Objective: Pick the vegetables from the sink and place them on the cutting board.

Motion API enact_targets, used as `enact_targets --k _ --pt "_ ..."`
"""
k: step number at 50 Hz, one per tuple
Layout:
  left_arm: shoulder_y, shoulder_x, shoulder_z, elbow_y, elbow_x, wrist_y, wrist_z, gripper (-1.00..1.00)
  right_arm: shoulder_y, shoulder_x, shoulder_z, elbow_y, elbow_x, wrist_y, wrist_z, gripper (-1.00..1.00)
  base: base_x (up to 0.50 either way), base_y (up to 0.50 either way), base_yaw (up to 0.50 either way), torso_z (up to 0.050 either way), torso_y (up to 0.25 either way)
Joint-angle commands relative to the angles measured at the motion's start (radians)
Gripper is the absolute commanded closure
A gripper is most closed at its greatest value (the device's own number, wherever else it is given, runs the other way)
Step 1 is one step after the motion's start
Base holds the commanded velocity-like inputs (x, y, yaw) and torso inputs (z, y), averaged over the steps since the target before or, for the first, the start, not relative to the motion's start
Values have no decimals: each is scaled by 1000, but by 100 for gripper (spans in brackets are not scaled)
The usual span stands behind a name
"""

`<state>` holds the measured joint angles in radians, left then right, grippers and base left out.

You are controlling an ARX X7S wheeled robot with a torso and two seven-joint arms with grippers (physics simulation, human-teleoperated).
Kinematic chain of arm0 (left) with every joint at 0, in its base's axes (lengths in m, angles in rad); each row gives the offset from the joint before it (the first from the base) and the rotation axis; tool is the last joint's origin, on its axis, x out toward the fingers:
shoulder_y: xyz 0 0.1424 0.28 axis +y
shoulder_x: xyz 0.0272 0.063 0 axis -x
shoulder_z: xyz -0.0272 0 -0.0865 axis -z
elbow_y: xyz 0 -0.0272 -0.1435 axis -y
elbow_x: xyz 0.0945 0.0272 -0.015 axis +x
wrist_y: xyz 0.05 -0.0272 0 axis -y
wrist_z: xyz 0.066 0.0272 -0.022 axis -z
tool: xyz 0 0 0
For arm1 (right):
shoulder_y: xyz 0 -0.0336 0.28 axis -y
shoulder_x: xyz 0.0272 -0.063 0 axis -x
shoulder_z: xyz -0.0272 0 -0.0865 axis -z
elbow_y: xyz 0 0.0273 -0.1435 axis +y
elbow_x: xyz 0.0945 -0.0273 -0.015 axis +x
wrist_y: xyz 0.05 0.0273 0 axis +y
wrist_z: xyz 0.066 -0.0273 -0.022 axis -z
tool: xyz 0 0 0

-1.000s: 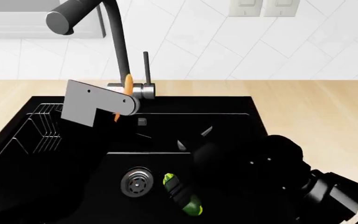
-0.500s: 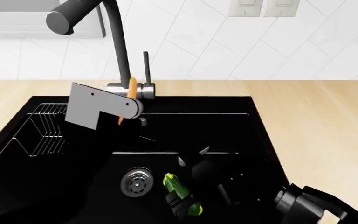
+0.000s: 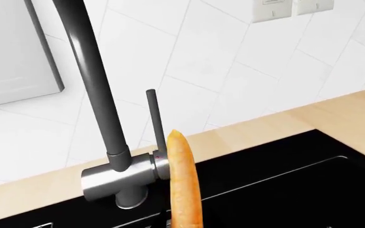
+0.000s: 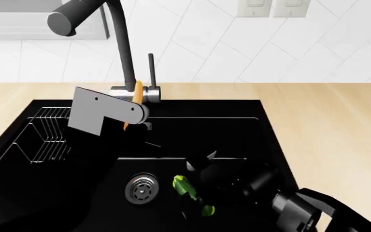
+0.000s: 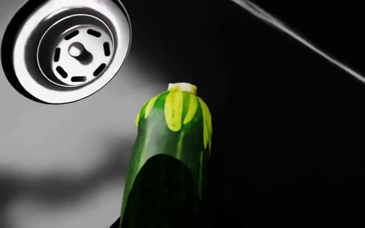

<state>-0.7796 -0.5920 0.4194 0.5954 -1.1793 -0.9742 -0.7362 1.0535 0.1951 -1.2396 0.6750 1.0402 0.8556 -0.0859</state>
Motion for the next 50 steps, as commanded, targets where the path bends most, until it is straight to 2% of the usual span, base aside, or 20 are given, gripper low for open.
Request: enact_targets --k 1,5,13,17,22,30,37,43,50 --pt "-2 -2 -3 1 -1 7 -4 100 -87 -34 -5 7 6 -7 29 100 0 5 8 0 0" --pt "-4 -1 -3 5 -8 5 -9 100 -71 32 32 -148 48 30 113 100 3 4 6 0 0" --pt "-16 2 -18 6 -54 1 -15 100 -21 227 168 -639 221 144 405 100 0 0 0 0 0" --pt "-15 8 -49 -46 -108 16 11 100 27 309 255 -810 360 207 548 100 0 0 0 0 0" --pt "-18 -1 -48 -12 -84 28 20 100 78 401 354 -948 510 226 673 100 0 0 0 0 0" --pt "-9 -8 -56 42 -83 48 20 100 133 517 468 -1063 653 194 783 100 0 0 0 3 188" --pt "-8 -16 -64 69 -96 52 16 100 162 571 541 -1127 735 144 848 100 0 0 0 7 250" --pt "1 -25 -68 106 -81 64 12 100 127 600 602 -1174 701 74 824 100 0 0 0 9 250" --pt "-13 -53 -71 192 -64 50 -39 100 78 635 657 -1204 697 1 823 100 -71 0 0 0 0"
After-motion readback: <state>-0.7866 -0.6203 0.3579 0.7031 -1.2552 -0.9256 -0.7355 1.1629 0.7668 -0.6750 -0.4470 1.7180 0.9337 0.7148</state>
